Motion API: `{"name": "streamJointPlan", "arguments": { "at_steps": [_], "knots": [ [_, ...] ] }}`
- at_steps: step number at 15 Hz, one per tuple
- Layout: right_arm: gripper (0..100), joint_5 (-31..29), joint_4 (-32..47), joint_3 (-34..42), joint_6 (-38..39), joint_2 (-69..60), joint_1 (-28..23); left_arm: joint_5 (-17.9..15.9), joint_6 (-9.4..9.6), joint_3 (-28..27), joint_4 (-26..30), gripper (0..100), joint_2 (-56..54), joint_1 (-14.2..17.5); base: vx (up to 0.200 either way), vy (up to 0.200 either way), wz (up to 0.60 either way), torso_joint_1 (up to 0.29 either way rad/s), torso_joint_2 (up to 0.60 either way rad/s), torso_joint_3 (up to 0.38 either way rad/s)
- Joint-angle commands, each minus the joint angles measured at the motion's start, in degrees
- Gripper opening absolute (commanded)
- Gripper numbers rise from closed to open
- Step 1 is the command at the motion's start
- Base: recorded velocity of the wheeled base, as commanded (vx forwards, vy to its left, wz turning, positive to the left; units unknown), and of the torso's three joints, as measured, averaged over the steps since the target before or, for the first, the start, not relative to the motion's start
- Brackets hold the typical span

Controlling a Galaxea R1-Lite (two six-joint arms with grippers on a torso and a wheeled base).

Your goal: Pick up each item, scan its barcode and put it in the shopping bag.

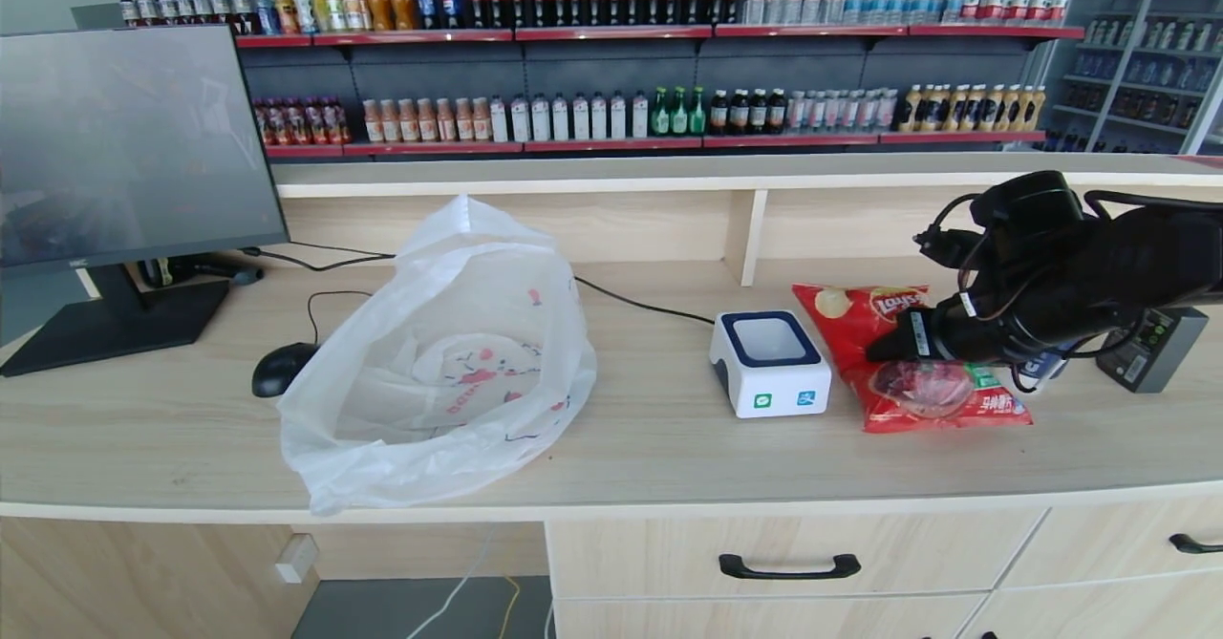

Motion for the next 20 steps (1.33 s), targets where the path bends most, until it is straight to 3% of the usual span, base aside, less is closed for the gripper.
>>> {"name": "streamJointPlan", "arguments": {
  "at_steps": [1, 13, 20],
  "knots": [
    [0, -0.07, -0.21, 0.04, 0.59, -1.31, 0.02, 0.02, -0.01, 0.01, -0.02, 100, -0.02, 0.07, 0.000, 0.000, 0.00, 0.000, 0.00, 0.000],
    [0, -0.15, -0.21, 2.76, 0.94, -8.26, 0.28, 0.02, -0.01, 0.01, -0.02, 100, -0.02, 0.07, 0.000, 0.000, 0.00, 0.000, 0.00, 0.000],
    [0, 0.20, -0.65, 12.70, 0.68, -22.14, 0.46, 0.02, -0.01, 0.01, -0.02, 100, -0.02, 0.07, 0.000, 0.000, 0.00, 0.000, 0.00, 0.000]
  ]
}}
